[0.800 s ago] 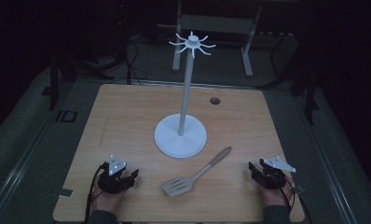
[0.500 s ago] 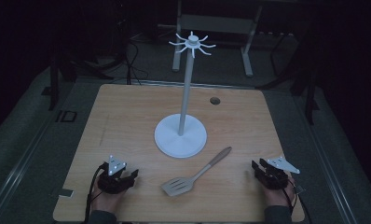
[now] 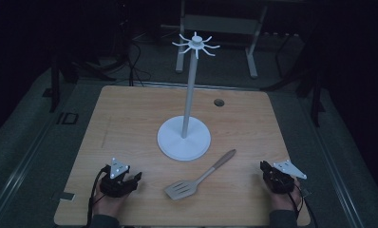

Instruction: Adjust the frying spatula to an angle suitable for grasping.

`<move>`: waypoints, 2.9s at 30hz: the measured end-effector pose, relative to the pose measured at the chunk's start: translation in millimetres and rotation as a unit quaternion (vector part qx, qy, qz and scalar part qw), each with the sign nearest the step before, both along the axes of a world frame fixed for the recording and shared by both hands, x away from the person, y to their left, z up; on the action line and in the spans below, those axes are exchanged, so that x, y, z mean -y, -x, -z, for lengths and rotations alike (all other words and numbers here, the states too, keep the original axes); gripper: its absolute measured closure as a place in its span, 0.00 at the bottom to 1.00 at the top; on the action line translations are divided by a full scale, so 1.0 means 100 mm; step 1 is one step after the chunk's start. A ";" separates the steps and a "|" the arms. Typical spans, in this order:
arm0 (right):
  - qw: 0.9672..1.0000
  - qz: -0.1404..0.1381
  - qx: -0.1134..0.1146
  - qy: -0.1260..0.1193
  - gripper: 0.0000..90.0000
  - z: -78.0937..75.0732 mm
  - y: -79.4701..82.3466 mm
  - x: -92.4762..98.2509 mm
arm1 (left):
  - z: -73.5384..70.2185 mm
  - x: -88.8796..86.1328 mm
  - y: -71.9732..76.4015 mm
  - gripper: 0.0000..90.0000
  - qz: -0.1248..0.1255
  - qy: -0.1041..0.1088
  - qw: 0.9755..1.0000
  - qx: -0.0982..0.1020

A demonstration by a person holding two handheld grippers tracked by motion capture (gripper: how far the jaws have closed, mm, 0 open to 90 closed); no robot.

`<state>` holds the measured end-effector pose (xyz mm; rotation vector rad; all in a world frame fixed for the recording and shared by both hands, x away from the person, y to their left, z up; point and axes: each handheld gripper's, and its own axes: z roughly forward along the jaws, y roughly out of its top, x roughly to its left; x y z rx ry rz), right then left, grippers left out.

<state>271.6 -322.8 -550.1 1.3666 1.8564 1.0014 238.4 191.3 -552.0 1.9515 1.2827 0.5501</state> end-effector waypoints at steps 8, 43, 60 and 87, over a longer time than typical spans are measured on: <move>1.000 0.005 0.005 -0.002 1.00 0.00 0.01 0.01 | -0.15 0.12 0.04 0.50 0.025 0.001 1.000 0.015; 1.000 0.019 0.022 -0.005 0.90 -0.01 0.02 0.04 | -0.64 0.71 -0.23 0.51 0.091 0.023 0.995 0.029; 0.999 0.023 0.021 -0.008 0.88 -0.01 0.02 0.05 | -0.76 0.98 -0.41 0.53 0.105 0.031 0.994 0.024; 0.999 0.025 0.021 -0.012 0.88 -0.01 0.02 0.07 | -0.79 1.57 -0.63 0.55 0.142 0.011 0.990 0.003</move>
